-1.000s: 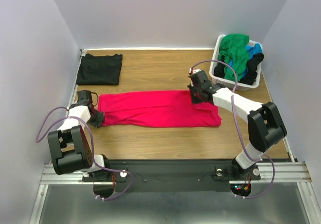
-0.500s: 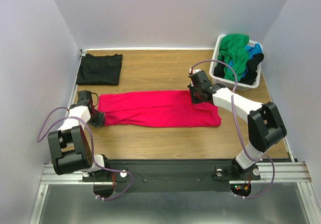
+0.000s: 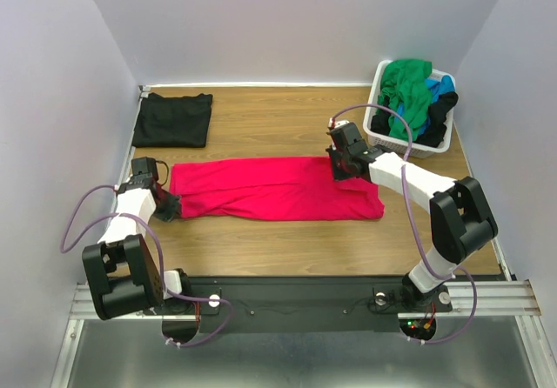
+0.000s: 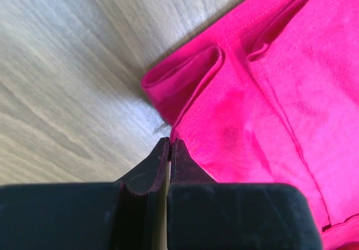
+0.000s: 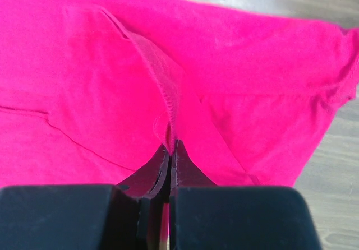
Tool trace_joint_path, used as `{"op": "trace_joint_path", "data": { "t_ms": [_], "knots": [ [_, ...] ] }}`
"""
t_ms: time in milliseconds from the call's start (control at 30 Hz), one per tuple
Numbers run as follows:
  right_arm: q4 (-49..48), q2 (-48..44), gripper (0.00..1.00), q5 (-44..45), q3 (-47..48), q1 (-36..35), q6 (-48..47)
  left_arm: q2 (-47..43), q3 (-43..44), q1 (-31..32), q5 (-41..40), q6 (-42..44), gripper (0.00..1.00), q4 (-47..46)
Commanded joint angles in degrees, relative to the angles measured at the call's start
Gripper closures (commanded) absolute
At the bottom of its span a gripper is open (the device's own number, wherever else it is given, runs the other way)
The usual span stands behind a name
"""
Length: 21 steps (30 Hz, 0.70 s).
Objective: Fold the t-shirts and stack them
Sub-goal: Fold the tshirt
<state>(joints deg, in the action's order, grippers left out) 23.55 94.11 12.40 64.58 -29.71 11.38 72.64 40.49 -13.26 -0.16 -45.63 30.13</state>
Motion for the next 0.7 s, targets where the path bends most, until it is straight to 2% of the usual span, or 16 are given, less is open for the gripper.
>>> {"op": "trace_joint_path", "data": {
  "t_ms": [0, 300, 567, 667],
  "knots": [
    [0.1, -3.2, 1.00, 2.1, -1.6, -0.3, -0.7, -3.9, 1.6, -1.0, -0.2, 1.5, 1.00, 4.6],
    [3.3, -11.3, 1.00, 3.0, -3.5, -0.3, 0.0, -14.3, 2.0, -3.1, -3.0, 1.9, 1.00, 10.8],
    [6.2, -17.5, 1.00, 1.8, -4.3, -0.3, 0.1, -18.1, 1.4, -3.5, -2.9, 1.7, 1.00, 14.3],
    [7.2, -18.9, 1.00, 3.1, -4.2, -0.3, 0.0, -19.6, 2.4, -4.1, -5.3, 0.4, 1.00, 14.7]
  ]
}}
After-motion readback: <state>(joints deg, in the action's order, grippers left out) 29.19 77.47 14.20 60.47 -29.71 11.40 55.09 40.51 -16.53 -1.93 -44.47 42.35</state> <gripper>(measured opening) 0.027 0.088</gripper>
